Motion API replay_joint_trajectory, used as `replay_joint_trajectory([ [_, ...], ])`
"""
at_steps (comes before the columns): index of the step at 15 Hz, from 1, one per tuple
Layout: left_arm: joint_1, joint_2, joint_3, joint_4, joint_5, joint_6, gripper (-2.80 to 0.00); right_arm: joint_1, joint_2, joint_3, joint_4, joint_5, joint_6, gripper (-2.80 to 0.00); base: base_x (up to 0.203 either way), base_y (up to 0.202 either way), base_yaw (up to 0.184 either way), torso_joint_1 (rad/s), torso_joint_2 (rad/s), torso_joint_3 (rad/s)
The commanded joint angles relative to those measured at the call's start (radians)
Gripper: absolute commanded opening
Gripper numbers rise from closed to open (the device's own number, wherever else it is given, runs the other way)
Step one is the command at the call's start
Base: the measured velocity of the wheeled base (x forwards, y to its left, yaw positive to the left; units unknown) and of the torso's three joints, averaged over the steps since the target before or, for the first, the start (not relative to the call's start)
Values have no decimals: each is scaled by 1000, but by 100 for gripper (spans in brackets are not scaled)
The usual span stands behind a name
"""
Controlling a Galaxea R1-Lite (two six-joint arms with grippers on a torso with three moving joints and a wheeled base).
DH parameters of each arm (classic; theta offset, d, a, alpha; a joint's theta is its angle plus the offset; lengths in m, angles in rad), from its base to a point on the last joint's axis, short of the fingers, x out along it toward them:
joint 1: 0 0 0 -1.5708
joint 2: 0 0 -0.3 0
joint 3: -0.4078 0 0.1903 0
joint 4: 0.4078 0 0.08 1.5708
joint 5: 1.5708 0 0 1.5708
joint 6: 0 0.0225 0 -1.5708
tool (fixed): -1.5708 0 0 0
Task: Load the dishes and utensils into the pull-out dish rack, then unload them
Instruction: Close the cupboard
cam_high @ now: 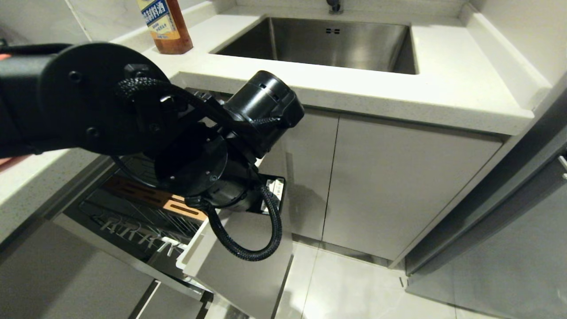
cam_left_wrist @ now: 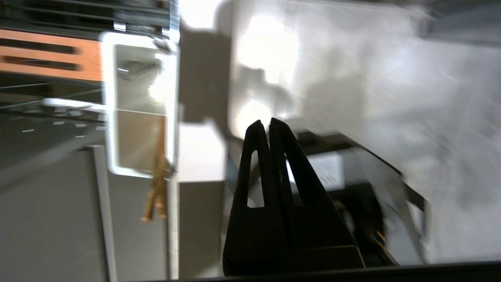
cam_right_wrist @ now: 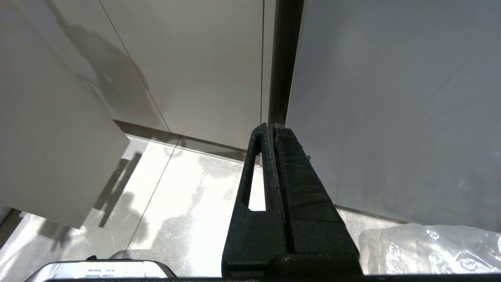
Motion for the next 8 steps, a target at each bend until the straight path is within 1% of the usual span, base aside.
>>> replay_joint_trajectory([
  [1, 16, -3, 8, 4, 53, -3, -280, 0, 0, 2, 0, 0, 0, -280, 0, 0, 0, 0, 0, 0],
  [5, 72, -7, 41, 5, 180, 0, -280, 0, 0, 2, 0, 0, 0, -280, 0, 0, 0, 0, 0, 0],
  [8, 117, -12, 44, 10, 236, 6, -280, 1, 0, 2, 0, 0, 1, -280, 0, 0, 0, 0, 0, 0],
])
